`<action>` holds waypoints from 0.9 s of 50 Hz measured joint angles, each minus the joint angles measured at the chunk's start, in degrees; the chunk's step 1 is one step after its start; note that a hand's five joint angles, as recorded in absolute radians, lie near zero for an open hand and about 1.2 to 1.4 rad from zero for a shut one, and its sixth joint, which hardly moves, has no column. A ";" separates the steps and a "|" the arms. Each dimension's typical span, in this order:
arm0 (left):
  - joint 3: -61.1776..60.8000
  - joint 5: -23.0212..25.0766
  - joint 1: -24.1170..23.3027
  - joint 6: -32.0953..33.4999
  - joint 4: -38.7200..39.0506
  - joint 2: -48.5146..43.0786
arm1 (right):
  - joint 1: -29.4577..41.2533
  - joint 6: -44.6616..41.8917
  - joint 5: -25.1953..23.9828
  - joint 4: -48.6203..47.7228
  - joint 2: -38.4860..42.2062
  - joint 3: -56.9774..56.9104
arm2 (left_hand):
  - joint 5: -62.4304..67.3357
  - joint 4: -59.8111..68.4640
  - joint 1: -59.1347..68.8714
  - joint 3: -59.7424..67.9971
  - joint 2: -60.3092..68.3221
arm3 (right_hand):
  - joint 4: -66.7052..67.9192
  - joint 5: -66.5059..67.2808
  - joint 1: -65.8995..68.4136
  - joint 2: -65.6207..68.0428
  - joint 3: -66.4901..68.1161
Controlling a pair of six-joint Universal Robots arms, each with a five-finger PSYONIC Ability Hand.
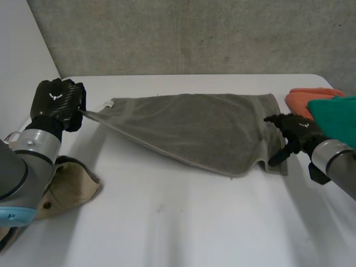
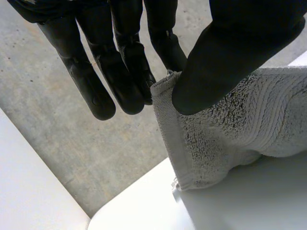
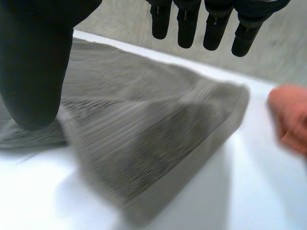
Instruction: Fold the laundry.
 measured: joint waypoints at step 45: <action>2.64 0.15 1.13 -0.70 -0.77 -0.20 | 8.22 5.28 12.55 -3.19 8.08 -2.61 | 0.00 0.00 0.00 0.00 0.00 | 20.89 20.17 19.92 20.69 20.80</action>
